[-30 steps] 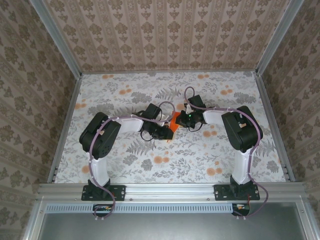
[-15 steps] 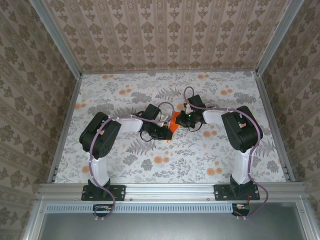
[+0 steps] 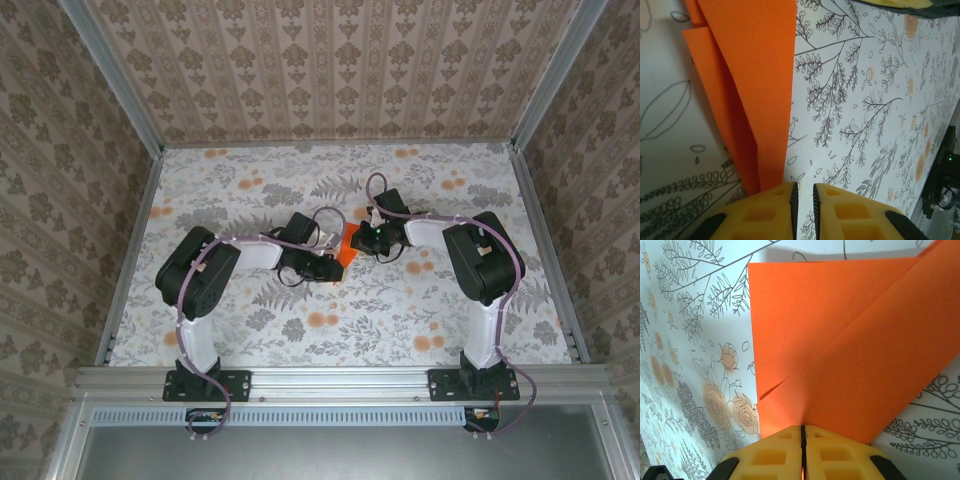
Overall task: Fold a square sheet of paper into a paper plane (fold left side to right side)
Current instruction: Fold the wing for the fifth time at the center of the table.
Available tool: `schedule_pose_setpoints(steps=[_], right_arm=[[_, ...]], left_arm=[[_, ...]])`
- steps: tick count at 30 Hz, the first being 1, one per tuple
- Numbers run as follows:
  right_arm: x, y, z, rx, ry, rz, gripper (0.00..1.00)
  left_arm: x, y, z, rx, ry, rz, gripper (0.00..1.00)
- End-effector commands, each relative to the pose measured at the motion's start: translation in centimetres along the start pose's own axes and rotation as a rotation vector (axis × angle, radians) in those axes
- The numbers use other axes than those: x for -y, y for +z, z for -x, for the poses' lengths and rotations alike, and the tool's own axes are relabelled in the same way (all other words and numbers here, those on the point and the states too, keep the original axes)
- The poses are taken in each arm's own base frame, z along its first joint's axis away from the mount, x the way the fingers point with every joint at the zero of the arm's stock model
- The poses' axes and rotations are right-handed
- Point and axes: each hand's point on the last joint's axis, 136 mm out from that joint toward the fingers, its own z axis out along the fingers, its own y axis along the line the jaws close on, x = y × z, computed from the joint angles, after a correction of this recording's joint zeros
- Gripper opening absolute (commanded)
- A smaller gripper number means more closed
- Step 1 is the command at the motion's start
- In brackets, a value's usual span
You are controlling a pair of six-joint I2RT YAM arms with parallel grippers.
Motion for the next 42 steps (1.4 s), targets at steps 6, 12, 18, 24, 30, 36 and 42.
schedule_pose_setpoints(steps=[6, 12, 18, 24, 30, 36, 42], right_arm=[[4.3, 1.0, -2.1, -0.067, 0.046, -0.161, 0.09], [4.3, 1.0, -2.2, -0.068, 0.047, -0.16, 0.09], [4.3, 0.9, -2.2, -0.069, 0.047, -0.161, 0.09], [4.2, 1.0, -2.3, -0.071, 0.045, -0.157, 0.09], [4.2, 0.9, -2.3, -0.073, 0.047, -0.159, 0.09], [4.3, 0.9, -2.3, -0.074, 0.047, -0.163, 0.09], [4.0, 0.8, -2.1, -0.072, 0.033, -0.159, 0.1]], left_arm=[[-1.9, -0.7, -5.1, -0.1, -0.117, 0.063, 0.18], [0.6, -2.3, -2.5, -0.034, -0.056, 0.015, 0.17], [3.1, -2.7, 0.3, -0.016, 0.018, -0.033, 0.18], [2.5, -1.0, 2.1, -0.032, 0.031, -0.037, 0.18], [1.0, 0.5, 2.1, -0.064, 0.01, -0.014, 0.18], [-0.6, 0.5, 0.3, -0.098, -0.021, 0.042, 0.18], [-1.2, 0.2, -2.1, -0.116, -0.049, 0.043, 0.18]])
